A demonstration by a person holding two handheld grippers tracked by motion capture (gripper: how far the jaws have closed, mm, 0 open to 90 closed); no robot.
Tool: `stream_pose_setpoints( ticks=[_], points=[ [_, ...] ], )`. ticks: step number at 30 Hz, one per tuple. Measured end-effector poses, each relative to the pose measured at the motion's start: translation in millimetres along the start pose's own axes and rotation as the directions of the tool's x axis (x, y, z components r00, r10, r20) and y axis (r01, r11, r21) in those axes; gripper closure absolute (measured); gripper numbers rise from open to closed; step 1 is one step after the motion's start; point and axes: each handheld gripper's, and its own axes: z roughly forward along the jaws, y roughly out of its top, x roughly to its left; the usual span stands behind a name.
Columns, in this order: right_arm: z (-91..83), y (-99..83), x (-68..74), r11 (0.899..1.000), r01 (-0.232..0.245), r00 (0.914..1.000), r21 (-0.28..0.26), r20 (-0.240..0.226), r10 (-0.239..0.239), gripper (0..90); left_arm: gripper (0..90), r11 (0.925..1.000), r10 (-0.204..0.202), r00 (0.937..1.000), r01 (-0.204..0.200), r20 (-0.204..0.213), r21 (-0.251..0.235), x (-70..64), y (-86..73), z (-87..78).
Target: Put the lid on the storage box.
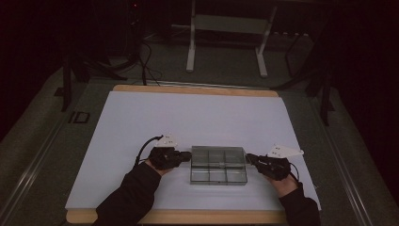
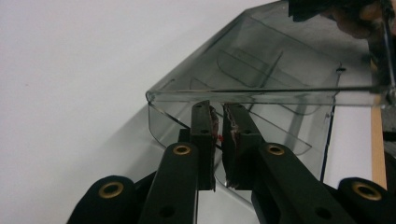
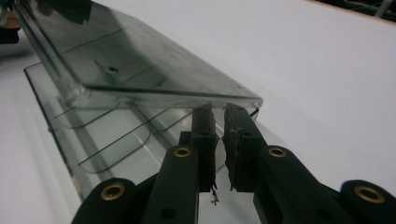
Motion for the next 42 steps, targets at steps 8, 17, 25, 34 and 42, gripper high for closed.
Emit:
stream_pose_setpoints(
  ticks=[8,17,25,34,42],
  points=[
    [1.1,-10.4,0.2,1.0,-0.006,0.9997,0.017,-0.025,0.006,79.8,85.9,0.9999,0.0,1.0,0.0,0.005,0.016,-2.8,-9.3,5.9],
    [3.2,-16.5,-3.8,0.999,-0.032,0.9992,0.021,-0.023,0.032,77.4,74.5,0.9994,-0.013,0.9999,0.014,-0.008,0.032,-1.2,-12.9,10.0],
    [5.9,-20.2,-8.2,0.999,-0.042,0.9989,0.029,-0.018,0.043,77.4,70.8,0.9974,-0.044,0.9989,0.045,-0.015,0.057,5.0,-20.5,11.0],
    [7.9,-17.6,-10.9,0.998,-0.048,0.9988,0.029,-0.012,0.048,66.6,50.4,0.9959,-0.09,0.9959,0.09,0.008,0.011,9.2,-16.1,5.2],
    [2.9,-13.5,-14.4,0.998,-0.064,0.9975,-0.025,-0.031,0.064,28.4,2.8,0.9946,-0.103,0.9944,0.103,0.025,0.016,13.0,-12.1,5.9]
  ],
)
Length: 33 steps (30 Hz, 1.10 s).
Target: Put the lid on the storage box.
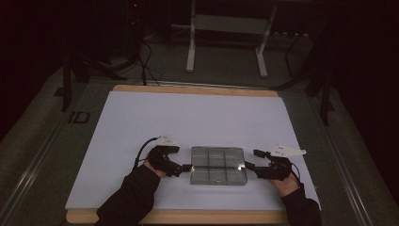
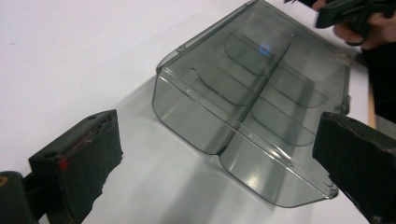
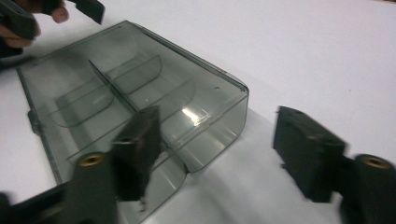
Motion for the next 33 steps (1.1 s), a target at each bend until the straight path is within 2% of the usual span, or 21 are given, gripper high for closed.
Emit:
stream_pose_setpoints(
  ticks=[4,6,11,13,15,17,21,33],
  points=[
    [-1.8,0.4,0.6,1.0,0.007,1.0,-0.008,0.004,-0.007,23.9,2.8,0.9995,0.015,0.9993,-0.016,-0.035,-0.027,1.7,-0.6,-3.4],
    [-2.2,0.7,1.0,1.0,0.014,0.9993,-0.006,0.034,-0.014,20.4,2.8,0.9993,0.019,0.9989,-0.02,-0.042,-0.033,3.4,-1.9,-5.2],
    [-2.3,-1.2,-1.4,1.0,0.021,0.9972,-0.004,0.072,-0.021,16.7,2.8,0.9982,0.02,0.9976,-0.024,-0.066,-0.055,7.3,-6.7,-11.2],
    [-3.0,-2.4,-2.6,1.0,0.02,0.9962,0.001,0.085,-0.02,16.5,2.8,0.9983,0.022,0.9964,-0.027,-0.081,-0.053,7.8,-8.5,-12.3],
    [-4.0,-3.7,-3.9,1.0,0.008,0.9959,0.005,0.09,-0.008,15.6,2.8,0.9984,0.022,0.9965,-0.026,-0.081,-0.049,8.5,-10.6,-13.4],
    [-4.7,-5.2,-4.5,1.0,0.012,0.9934,0.016,0.114,-0.014,15.6,2.8,0.9985,0.024,0.9961,-0.028,-0.085,-0.047,8.6,-12.4,-14.3],
    [-7.9,-9.3,-6.6,1.0,0.001,0.9924,0.017,0.123,-0.003,15.7,2.8,0.9986,0.035,0.9952,-0.038,-0.091,-0.036,9.0,-15.4,-17.0],
    [-18.1,-21.0,-11.3,1.0,-0.015,0.9872,0.024,0.159,0.011,15.8,2.8,0.9994,0.027,0.993,-0.029,-0.115,-0.017,11.9,-28.9,-29.1]
  ],
)
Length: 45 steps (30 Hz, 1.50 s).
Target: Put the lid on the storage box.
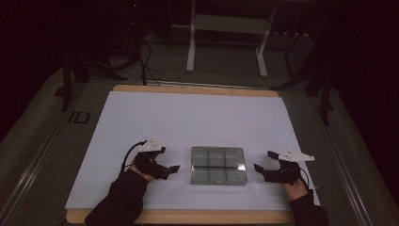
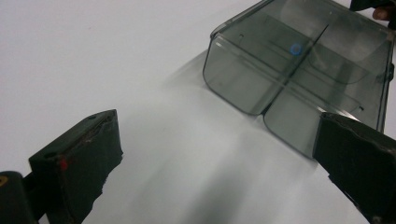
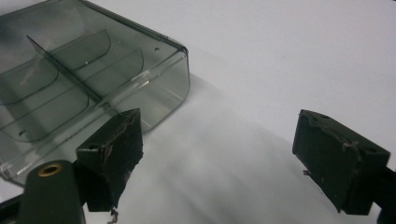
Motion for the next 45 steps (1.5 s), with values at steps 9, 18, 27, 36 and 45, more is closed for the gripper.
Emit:
stream_pose_setpoints(
  ticks=[9,18,27,36,45],
  points=[
    [-5.6,-8.3,-2.8,1.0,-0.006,0.9999,0.004,0.016,0.006,15.6,2.8,0.9998,-0.02,0.9997,0.02,-0.014,0.003,4.0,-13.1,-10.3],
    [-14.2,-16.4,-6.3,1.0,-0.018,0.9986,0.006,0.049,0.018,15.2,2.8,0.9995,-0.03,0.9983,0.03,-0.049,0.011,6.6,-24.5,-22.3],
    [-21.4,-23.8,-10.8,0.999,-0.027,0.9958,0.018,0.088,0.025,15.0,2.8,0.9989,-0.047,0.9947,0.047,-0.091,-0.001,10.2,-36.4,-31.5],
    [-23.6,-28.1,-11.4,0.999,-0.037,0.9931,0.006,0.112,0.036,15.0,2.8,0.9994,-0.032,0.9933,0.03,-0.111,-0.019,6.1,-42.3,-29.7],
    [-21.8,-28.4,-8.5,1.0,-0.019,0.9908,0.02,0.135,0.017,15.2,2.8,0.9986,-0.037,0.9911,0.032,-0.127,-0.042,5.5,-44.2,-31.4]
  ],
)
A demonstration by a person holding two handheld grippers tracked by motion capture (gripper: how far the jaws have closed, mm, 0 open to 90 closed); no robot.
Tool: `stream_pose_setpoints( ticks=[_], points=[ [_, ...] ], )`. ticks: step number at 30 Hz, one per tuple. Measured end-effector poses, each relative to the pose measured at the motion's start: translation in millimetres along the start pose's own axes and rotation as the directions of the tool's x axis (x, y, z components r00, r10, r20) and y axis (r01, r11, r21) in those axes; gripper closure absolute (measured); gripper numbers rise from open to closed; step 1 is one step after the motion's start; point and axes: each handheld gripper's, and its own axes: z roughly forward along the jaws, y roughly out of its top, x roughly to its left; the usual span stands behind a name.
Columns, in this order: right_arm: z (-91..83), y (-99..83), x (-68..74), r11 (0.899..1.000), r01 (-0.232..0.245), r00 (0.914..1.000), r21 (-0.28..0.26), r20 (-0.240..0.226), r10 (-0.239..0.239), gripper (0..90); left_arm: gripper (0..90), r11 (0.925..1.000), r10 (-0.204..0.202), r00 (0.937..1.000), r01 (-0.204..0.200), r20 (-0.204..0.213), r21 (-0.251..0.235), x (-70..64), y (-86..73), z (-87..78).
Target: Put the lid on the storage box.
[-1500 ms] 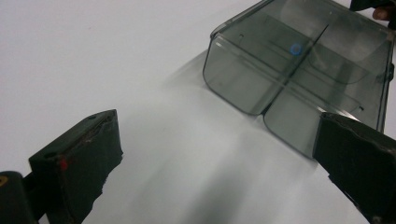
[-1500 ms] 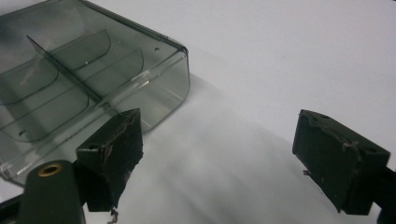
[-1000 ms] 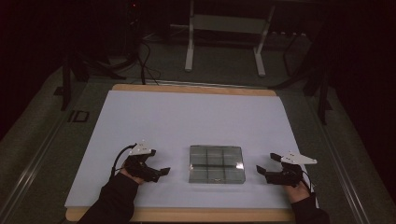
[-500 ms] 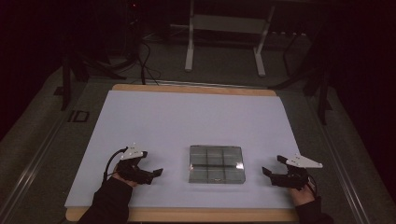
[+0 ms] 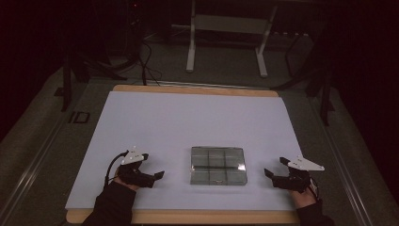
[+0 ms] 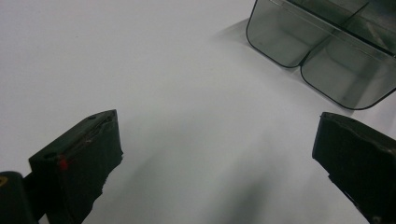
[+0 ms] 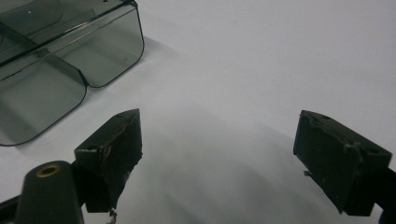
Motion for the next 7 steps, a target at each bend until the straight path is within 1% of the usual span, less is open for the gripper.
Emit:
stream_pose_setpoints(
  ticks=[4,6,7],
  points=[
    [0.3,-0.2,0.8,1.0,0.012,0.9999,0.001,0.006,-0.012,15.2,2.8,1.0,0.001,1.0,-0.001,-0.005,-0.004,-0.4,-0.3,-0.2],
    [0.2,-0.2,0.9,1.0,0.009,0.9999,0.002,0.009,-0.009,15.2,2.8,1.0,0.002,1.0,-0.002,-0.008,-0.005,-0.8,-0.3,-0.1],
    [0.3,-0.3,0.7,1.0,0.008,0.9999,-0.001,0.008,-0.008,15.2,2.8,1.0,0.01,0.9998,-0.01,-0.015,-0.002,-1.8,-0.2,0.1]
  ],
)
